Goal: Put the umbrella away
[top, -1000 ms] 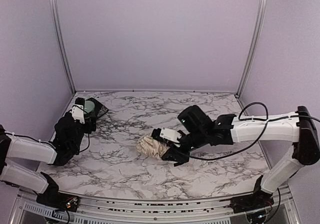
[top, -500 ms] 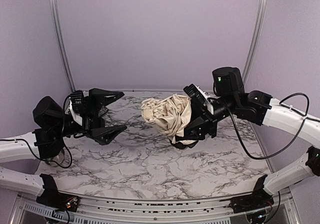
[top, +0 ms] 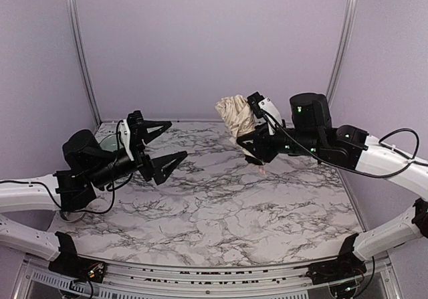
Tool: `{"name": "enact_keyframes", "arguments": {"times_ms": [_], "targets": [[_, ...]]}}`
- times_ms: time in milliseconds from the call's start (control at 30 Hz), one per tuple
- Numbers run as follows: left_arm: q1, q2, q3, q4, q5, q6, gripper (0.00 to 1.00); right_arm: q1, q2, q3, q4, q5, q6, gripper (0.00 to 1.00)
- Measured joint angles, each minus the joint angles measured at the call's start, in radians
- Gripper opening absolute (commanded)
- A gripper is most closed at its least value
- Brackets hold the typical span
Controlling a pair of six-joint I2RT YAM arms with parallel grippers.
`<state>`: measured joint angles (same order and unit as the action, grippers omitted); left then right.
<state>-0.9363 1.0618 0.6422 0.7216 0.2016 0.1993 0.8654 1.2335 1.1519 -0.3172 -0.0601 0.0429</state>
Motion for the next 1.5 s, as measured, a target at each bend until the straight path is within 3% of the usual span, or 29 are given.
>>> {"name": "enact_keyframes", "arguments": {"times_ms": [167, 333, 467, 600, 767, 1200, 1367, 1500], "targets": [[0.0, 0.176, 0.053, -0.039, -0.229, -0.141, 0.93, -0.001, 0.027, -0.068, 0.01, 0.41, 0.173, 0.0], [0.0, 0.262, 0.059, -0.108, -0.357, -0.236, 0.94, -0.001, 0.146, -0.116, -0.063, 0.626, 0.417, 0.0], [0.0, 0.258, 0.059, -0.126, -0.416, -0.246, 0.94, -0.001, 0.298, -0.08, -0.228, 0.705, 0.653, 0.0], [0.0, 0.245, 0.059, -0.137, -0.457, -0.244, 0.94, 0.0, 0.516, 0.081, -0.457, 0.721, 0.857, 0.0], [0.0, 0.225, 0.056, -0.147, -0.49, -0.236, 0.95, 0.02, 0.662, 0.154, -0.491, 0.67, 0.924, 0.0], [0.0, 0.186, 0.045, -0.175, -0.533, -0.186, 0.98, 0.031, 0.699, 0.145, -0.393, 0.58, 0.899, 0.99], [0.0, 0.162, 0.032, -0.181, -0.56, -0.156, 0.99, 0.022, 0.663, 0.123, -0.372, 0.567, 0.849, 1.0], [0.007, 0.146, 0.024, -0.191, -0.593, -0.128, 0.99, -0.014, 0.539, 0.084, -0.341, 0.512, 0.767, 1.0]]}}
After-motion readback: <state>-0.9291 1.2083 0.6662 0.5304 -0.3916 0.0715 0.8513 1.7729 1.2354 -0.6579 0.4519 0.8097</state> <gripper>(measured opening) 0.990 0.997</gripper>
